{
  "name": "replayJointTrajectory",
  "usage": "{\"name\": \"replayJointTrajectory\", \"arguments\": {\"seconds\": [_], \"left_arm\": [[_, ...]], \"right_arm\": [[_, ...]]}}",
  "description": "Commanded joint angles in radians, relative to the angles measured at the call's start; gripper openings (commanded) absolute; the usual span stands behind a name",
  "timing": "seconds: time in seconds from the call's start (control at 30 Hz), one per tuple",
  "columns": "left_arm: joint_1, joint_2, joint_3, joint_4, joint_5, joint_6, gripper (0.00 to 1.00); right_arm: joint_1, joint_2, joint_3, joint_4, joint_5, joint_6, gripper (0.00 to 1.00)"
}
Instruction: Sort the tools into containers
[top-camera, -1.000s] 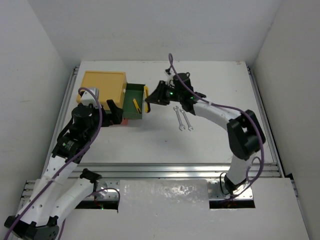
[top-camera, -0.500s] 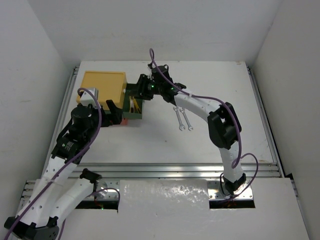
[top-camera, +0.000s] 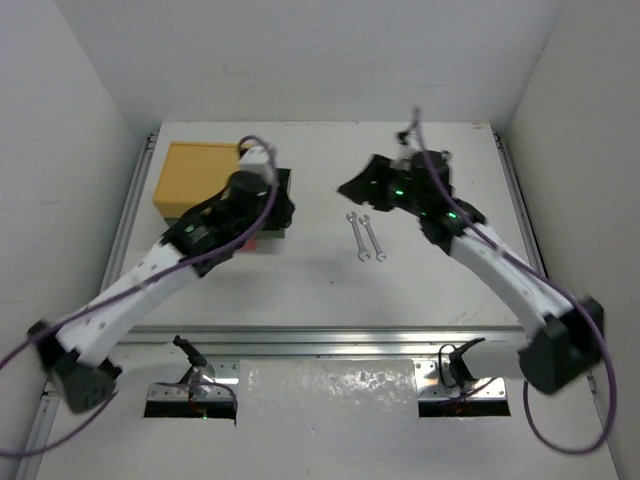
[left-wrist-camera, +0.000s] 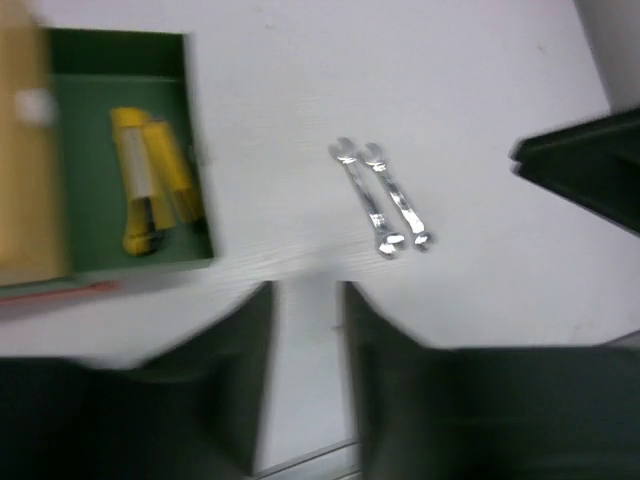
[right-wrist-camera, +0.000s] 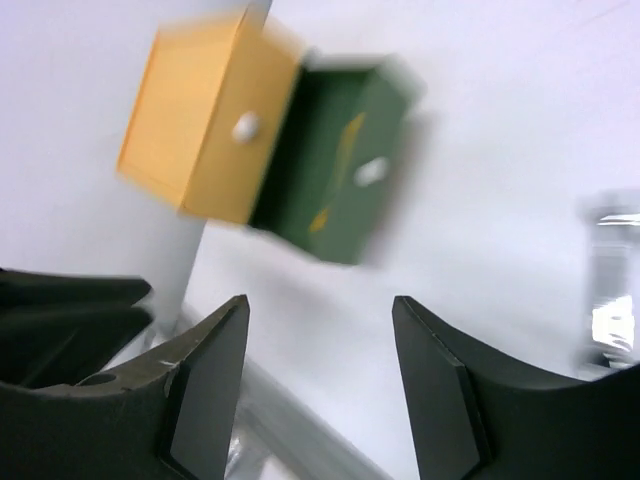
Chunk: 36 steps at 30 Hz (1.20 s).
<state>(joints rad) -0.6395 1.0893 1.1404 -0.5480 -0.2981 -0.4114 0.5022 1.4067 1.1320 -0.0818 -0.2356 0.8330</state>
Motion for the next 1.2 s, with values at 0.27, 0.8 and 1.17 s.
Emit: {"name": "replayJointTrajectory", "arguments": {"seconds": [0.27,0.8,1.17], "left_arm": [[-0.117,0.711,0.456,-0.153,-0.272,-0.049,0.00],[0.098,0.989,0.714,-0.308,-0.348,0.042,0.00],[0.162,1.046,0.774,-0.360,-0.381,0.036,0.00]], "right_arm": [[-0.168,-0.578,-0.376,-0.254,0.231,-0.229,0.73],[-0.172,-0.609,-0.517,-0.135,0.084,-0.244,0.76],[-0.171,-0.608,-0.529,-0.110,0.062,-0.245,0.76]]}}
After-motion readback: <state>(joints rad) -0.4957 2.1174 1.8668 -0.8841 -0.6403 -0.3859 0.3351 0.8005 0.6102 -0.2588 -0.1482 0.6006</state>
